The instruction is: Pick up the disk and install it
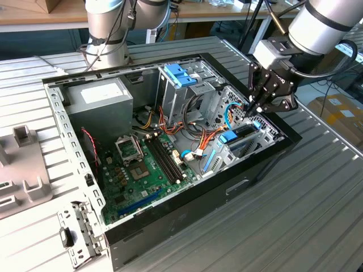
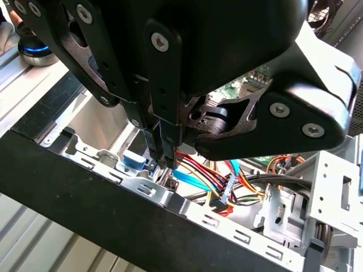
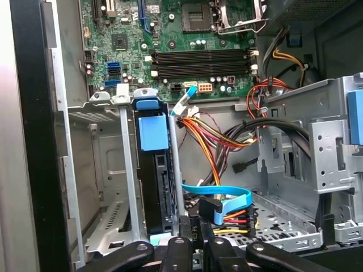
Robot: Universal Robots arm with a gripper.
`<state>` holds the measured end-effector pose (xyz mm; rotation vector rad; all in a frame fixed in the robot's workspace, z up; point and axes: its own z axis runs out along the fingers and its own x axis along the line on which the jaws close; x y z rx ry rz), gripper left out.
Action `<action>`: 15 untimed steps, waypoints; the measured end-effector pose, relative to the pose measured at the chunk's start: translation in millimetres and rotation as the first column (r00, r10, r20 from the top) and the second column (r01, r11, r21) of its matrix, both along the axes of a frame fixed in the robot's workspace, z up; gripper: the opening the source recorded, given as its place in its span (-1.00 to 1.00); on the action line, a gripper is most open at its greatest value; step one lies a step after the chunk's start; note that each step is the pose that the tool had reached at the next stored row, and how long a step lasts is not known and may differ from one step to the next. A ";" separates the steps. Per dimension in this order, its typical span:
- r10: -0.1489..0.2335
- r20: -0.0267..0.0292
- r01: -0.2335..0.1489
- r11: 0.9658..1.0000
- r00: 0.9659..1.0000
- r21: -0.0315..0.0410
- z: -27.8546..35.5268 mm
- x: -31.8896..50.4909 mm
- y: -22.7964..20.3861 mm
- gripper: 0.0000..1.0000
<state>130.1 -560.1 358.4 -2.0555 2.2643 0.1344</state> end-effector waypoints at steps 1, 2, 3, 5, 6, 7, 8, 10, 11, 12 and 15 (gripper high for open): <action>-0.001 0.000 0.001 1.000 1.000 0.000 0.0 0.0 -0.9 -0.65; -0.003 0.000 0.003 1.000 1.000 0.000 -0.1 -0.1 -1.9 -0.65; -0.004 0.000 0.004 1.000 1.000 0.000 0.0 -0.2 -2.3 -0.65; -0.007 0.000 0.007 1.000 1.000 0.000 0.0 -0.7 -2.9 -0.65; -0.009 0.000 0.009 1.000 1.000 0.000 0.0 -1.2 -3.3 -0.65; -0.010 0.000 0.010 1.000 1.000 0.000 -0.1 -1.5 -3.5 -0.65; -0.011 0.000 0.011 1.000 1.000 0.000 -0.1 -2.0 -3.7 -0.65; -0.015 0.000 0.015 1.000 1.000 0.000 -0.1 -2.4 -3.8 -0.65; -0.017 0.000 0.017 1.000 1.000 0.000 -0.1 -2.4 -3.8 -0.65; -0.017 0.000 0.017 1.000 1.000 0.000 -0.1 -2.5 -3.8 -0.65; -0.018 0.000 0.018 1.000 1.000 0.000 -0.1 -2.5 -3.8 -0.65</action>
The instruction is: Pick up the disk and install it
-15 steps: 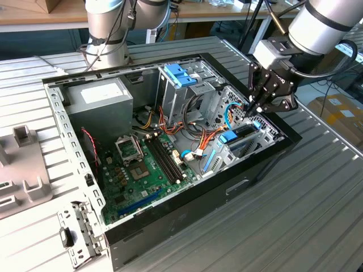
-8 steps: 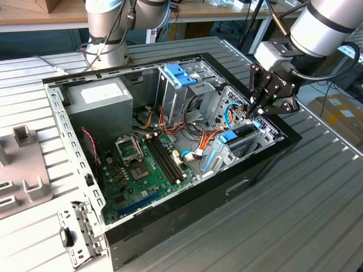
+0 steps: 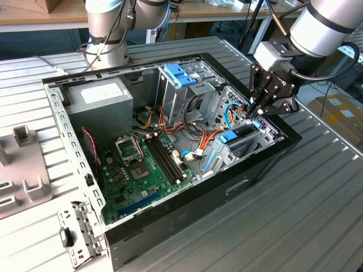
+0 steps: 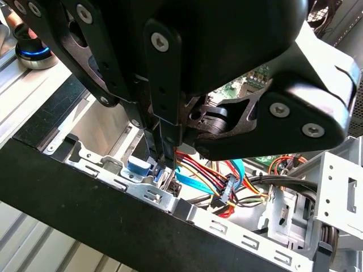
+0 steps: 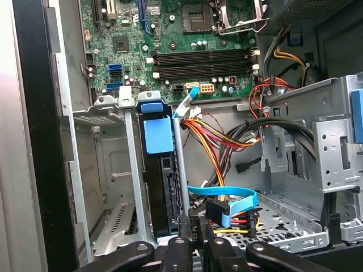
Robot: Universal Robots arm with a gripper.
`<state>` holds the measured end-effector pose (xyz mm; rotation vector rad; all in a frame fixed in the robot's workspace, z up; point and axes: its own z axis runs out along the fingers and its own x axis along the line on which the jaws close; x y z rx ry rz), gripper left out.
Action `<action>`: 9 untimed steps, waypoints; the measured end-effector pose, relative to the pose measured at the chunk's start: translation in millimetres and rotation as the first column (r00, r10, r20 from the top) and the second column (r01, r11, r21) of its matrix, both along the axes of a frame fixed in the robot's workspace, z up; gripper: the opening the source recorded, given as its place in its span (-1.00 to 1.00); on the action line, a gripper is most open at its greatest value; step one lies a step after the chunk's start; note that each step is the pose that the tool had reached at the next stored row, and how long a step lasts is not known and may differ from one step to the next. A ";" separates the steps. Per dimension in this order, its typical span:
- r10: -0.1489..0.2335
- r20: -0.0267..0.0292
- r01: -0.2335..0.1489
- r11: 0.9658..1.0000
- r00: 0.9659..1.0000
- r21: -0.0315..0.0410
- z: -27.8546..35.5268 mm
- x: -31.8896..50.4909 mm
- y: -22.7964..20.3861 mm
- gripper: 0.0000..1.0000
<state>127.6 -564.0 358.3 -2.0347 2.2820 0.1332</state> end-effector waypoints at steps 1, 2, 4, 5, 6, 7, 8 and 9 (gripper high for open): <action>0.000 0.000 0.000 1.000 1.000 0.000 0.0 0.0 0.0 -0.65; 0.000 0.000 0.000 1.000 1.000 0.000 0.0 0.0 0.0 -0.65; -0.002 0.000 0.002 1.000 1.000 0.000 -0.2 -0.6 -0.2 -0.65; -0.004 0.000 0.004 1.000 1.000 0.000 -0.9 -1.1 -0.8 -0.65; -0.006 0.000 0.006 1.000 1.000 0.000 -1.1 -1.4 -1.4 -0.65; -0.006 0.000 0.006 1.000 1.000 0.000 -1.3 -1.5 -2.0 -0.65; -0.007 0.000 0.007 1.000 1.000 0.000 -1.8 -1.6 -3.3 -0.65; -0.008 0.000 0.008 1.000 1.000 0.000 -1.9 -2.1 -3.8 -0.65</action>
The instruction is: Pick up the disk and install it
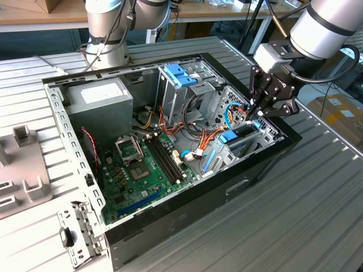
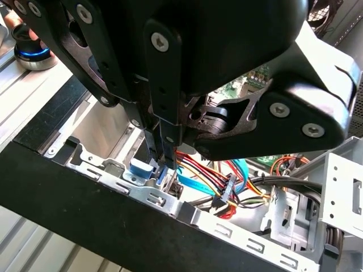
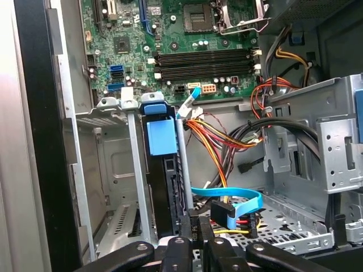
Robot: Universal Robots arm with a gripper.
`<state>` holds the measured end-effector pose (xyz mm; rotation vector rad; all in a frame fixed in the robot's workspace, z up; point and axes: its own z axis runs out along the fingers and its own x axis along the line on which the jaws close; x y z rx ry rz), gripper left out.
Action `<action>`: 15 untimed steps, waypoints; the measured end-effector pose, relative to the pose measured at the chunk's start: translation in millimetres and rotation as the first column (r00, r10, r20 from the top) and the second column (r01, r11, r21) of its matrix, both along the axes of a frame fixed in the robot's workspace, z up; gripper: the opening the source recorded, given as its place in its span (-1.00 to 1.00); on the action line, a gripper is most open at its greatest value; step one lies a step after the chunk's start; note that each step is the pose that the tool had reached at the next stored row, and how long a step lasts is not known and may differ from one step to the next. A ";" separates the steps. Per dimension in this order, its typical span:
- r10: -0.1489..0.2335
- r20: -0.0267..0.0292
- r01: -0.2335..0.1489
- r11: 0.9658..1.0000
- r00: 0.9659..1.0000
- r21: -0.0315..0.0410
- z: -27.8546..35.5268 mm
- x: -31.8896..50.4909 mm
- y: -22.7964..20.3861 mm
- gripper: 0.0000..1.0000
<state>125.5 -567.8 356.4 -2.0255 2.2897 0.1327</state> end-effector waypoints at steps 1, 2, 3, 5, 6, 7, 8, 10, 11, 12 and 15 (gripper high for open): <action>0.000 0.000 0.000 1.000 1.000 0.000 -0.2 -0.6 -0.2 -0.65; 0.000 0.000 0.000 1.000 1.000 0.000 -0.2 -1.8 -0.5 -0.65; 0.000 0.000 0.000 1.000 1.000 0.000 -0.4 -3.2 -1.4 -0.65; 0.000 0.000 0.000 1.000 1.000 0.000 -0.8 -5.3 -4.1 -0.65; 0.000 0.000 0.000 1.000 1.000 0.000 -0.9 -5.5 -4.7 -0.65; 0.000 0.000 0.000 1.000 1.000 0.000 -1.0 -5.7 -5.1 -0.65; 0.000 0.000 0.000 1.000 1.000 0.000 -1.2 -6.0 -5.6 -0.65; 0.000 0.000 0.000 1.000 1.000 0.000 -1.5 -6.6 -6.3 -0.65; 0.000 0.000 0.000 1.000 1.000 0.000 -1.5 -6.7 -6.3 -0.65; 0.000 0.000 0.000 1.000 1.000 0.000 -1.6 -6.8 -6.5 -0.65; 0.000 0.000 0.000 1.000 1.000 0.000 -1.8 -7.2 -6.7 -0.65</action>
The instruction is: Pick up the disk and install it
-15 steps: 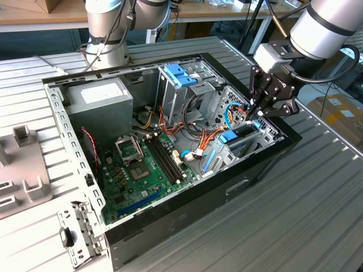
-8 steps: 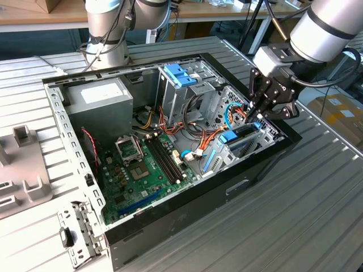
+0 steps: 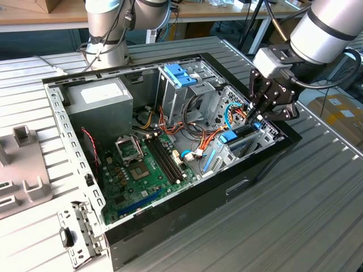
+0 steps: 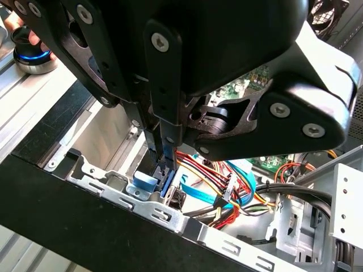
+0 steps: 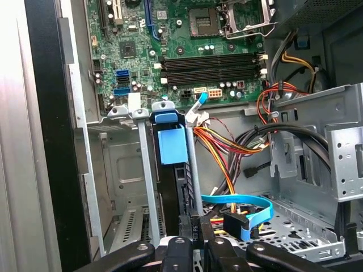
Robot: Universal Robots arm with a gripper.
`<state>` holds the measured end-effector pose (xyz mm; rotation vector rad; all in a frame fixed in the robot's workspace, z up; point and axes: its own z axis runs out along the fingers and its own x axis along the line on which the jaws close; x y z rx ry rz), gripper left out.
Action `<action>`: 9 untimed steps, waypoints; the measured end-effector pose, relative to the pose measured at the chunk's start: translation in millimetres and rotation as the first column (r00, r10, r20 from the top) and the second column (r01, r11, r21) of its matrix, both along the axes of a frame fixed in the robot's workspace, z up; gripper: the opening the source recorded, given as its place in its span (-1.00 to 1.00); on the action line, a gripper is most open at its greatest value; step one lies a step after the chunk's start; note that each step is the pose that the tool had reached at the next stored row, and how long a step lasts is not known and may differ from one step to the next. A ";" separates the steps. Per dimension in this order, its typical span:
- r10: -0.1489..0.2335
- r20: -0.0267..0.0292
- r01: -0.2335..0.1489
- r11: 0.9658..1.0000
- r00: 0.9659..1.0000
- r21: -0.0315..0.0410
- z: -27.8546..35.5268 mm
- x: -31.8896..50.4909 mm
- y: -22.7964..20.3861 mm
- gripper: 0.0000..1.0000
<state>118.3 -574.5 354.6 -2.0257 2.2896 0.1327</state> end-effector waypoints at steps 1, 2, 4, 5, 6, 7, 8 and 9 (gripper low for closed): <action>0.000 0.000 0.000 1.000 1.000 0.000 -0.1 -0.1 -0.1 -0.65; 0.000 0.000 0.000 1.000 1.000 0.000 -0.2 -0.3 -0.2 -0.65; 0.000 0.000 0.000 1.000 1.000 0.000 -0.6 -0.5 -0.7 -0.65; 0.000 0.000 0.000 1.000 1.000 0.000 -0.7 -0.6 -0.9 -0.65; 0.000 0.000 0.000 1.000 1.000 0.000 -0.9 -0.8 -1.0 -0.65; 0.000 0.000 0.000 1.000 1.000 0.000 -1.3 -1.1 -1.6 -0.65; 0.000 0.000 0.000 1.000 1.000 0.000 -1.5 -1.5 -2.2 -0.65; 0.000 0.000 0.000 1.000 1.000 0.000 -1.7 -2.0 -2.4 -0.65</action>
